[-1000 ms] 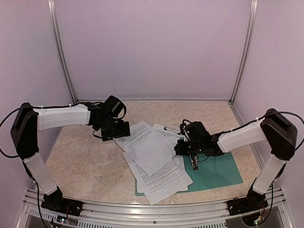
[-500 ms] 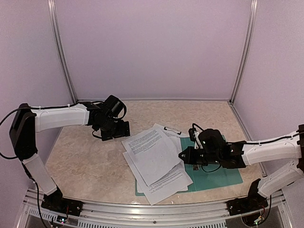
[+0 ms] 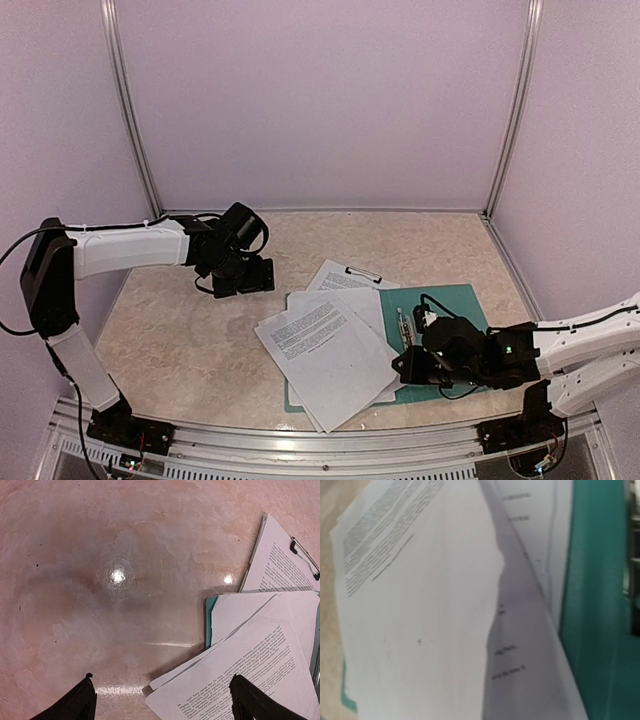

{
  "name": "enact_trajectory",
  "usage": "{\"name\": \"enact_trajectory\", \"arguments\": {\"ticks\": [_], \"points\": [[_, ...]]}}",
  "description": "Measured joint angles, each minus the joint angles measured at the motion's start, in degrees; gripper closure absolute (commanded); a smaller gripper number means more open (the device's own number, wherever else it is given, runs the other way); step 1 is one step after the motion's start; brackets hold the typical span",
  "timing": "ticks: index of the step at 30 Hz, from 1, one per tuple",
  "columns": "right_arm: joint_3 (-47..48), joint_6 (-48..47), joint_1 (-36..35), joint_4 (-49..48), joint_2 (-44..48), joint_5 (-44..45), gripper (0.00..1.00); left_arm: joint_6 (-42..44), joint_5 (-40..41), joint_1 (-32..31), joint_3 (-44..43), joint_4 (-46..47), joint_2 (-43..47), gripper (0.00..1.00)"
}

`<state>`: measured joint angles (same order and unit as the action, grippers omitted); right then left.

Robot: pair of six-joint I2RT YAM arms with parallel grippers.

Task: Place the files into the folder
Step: Move the folder with some files.

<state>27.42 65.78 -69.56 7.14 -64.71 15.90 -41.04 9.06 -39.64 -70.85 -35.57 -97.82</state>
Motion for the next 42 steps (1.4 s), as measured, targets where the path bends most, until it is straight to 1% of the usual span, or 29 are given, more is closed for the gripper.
{"name": "enact_trajectory", "arguments": {"ticks": [8, 16, 23, 31, 37, 40, 42], "points": [[-0.6, 6.6, -2.8, 0.3, -2.9, 7.0, 1.00, 0.1, 0.0, -0.3, 0.0, 0.0, 0.0, 0.10], [-1.2, 9.1, -3.0, -0.7, -3.9, 10.1, 1.00, 0.2, 0.0, -0.3, 0.0, 0.0, 0.0, 0.10], [-0.3, 8.7, -3.0, -2.6, -9.0, 9.9, 1.00, 0.4, 0.0, -0.3, 0.0, -0.1, 0.0, 0.10], [0.2, 8.4, -3.0, -4.9, -10.8, 9.0, 1.00, 0.4, 0.0, -0.3, 0.0, 0.0, 0.0, 0.10], [1.0, 8.2, -3.0, -5.8, -12.7, 7.8, 0.95, 0.4, 0.0, -0.5, 0.4, -0.1, 0.3, 0.10], [1.0, 8.2, -3.1, -5.9, -12.8, 7.3, 1.00, 0.5, 0.0, -0.6, 0.9, -0.2, 1.0, 0.10], [1.1, 8.3, -3.3, -5.9, -12.9, 7.2, 1.00, 0.5, 0.0, -0.6, 0.9, -0.3, 1.6, 0.10]]}}
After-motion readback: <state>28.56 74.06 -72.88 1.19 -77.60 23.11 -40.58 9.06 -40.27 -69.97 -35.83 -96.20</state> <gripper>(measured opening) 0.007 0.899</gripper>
